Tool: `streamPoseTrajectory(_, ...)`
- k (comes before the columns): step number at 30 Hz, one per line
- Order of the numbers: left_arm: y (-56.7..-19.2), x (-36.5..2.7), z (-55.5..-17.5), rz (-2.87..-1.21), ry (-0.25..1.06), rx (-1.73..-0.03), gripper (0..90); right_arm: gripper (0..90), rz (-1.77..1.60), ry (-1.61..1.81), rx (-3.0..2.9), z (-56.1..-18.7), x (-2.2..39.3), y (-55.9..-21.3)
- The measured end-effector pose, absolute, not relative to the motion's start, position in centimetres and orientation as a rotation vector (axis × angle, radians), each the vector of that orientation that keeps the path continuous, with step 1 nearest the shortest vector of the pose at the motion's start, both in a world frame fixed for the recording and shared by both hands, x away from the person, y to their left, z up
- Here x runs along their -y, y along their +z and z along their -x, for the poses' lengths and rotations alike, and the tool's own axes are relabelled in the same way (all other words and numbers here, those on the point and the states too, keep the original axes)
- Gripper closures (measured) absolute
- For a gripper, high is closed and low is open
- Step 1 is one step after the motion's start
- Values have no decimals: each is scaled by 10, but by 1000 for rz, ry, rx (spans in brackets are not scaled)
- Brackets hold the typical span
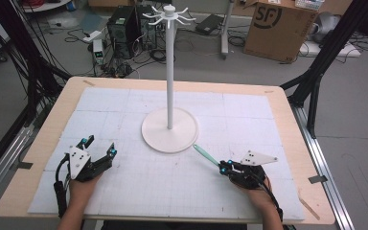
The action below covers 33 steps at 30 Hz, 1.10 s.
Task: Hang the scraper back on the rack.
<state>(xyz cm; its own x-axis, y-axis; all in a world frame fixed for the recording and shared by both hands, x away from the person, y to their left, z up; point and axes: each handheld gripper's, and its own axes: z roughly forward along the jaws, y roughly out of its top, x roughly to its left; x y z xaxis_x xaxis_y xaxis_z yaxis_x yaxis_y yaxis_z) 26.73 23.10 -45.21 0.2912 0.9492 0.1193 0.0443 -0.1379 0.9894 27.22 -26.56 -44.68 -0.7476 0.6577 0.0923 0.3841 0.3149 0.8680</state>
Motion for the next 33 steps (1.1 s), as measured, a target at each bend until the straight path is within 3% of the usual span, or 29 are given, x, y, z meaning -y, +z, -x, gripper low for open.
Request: streamPoseTrajectory(33, -452, -231, -267, -1477, 1050, -969, 256, 814, -1185, 1469, -1694, -258, 285, -442)
